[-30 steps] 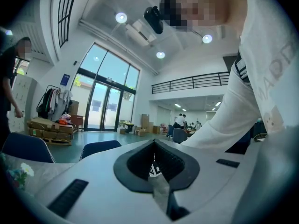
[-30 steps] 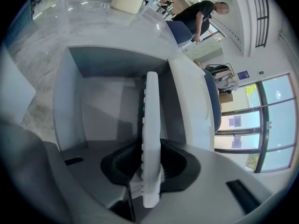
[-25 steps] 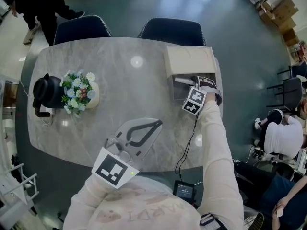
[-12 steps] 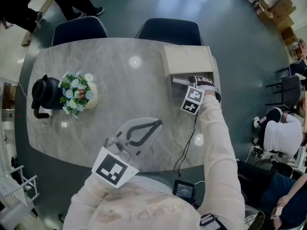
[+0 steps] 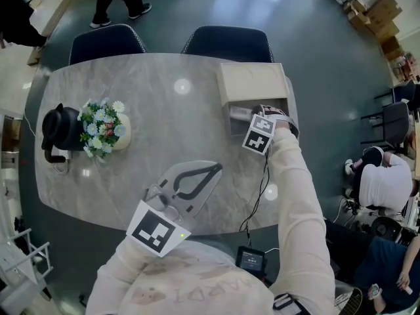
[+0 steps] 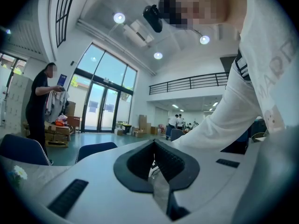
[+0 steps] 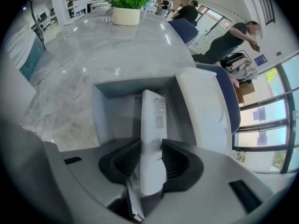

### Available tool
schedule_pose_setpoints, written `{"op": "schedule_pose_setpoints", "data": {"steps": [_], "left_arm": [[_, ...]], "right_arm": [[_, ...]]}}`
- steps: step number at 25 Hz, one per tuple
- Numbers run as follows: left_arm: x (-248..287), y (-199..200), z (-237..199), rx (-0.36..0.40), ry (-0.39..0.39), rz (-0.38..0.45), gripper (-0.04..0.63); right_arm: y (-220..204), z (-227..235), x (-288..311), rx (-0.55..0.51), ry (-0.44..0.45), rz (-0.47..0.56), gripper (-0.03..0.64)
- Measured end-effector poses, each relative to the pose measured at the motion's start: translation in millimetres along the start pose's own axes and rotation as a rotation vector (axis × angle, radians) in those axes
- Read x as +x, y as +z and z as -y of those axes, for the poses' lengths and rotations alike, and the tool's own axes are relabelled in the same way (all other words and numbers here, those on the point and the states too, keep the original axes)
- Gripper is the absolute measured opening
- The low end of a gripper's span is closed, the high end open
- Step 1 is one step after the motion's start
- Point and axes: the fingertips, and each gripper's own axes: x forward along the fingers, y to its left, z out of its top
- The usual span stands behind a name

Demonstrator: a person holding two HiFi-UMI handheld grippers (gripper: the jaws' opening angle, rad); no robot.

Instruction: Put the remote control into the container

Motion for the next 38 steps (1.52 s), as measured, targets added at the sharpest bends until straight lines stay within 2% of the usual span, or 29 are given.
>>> {"op": "schedule_pose_setpoints", "data": {"steps": [6, 12, 14, 17, 22, 27, 33, 38], "left_arm": [[0, -1, 5, 0.009, -0.005, -0.008, 0.012], [-2, 2, 16, 0.014, -0.004, -0.008, 0.012], [-4, 4, 18, 0.023, 0.000, -0.006, 0.012], [-8, 5, 21, 0.033, 0.013, -0.007, 0.012], [-13, 8, 31, 0.059, 0.024, 0.001, 0.012], [-20, 18, 52, 0.075, 0.037, 0.012, 0.012], [-37, 31, 90, 0.050, 0.066, 0.031, 0.012], [-56, 40, 124, 0.090, 0.074, 0.058, 0.012]], "right_arm": [[7, -3, -5, 0.060, 0.012, 0.045, 0.137], [8, -6, -11, 0.067, 0.044, 0.042, 0.141], [9, -6, -16, 0.075, 0.028, 0.056, 0.141], [11, -3, -26, 0.108, -0.042, 0.118, 0.127], [16, 4, -64, 0.274, -0.213, 0.316, 0.058], [17, -7, -132, 0.465, -0.335, 0.530, 0.032], [32, -60, -242, 0.624, -0.360, 0.869, 0.025], [37, -116, -327, 0.710, -0.388, 1.120, 0.025]]}}
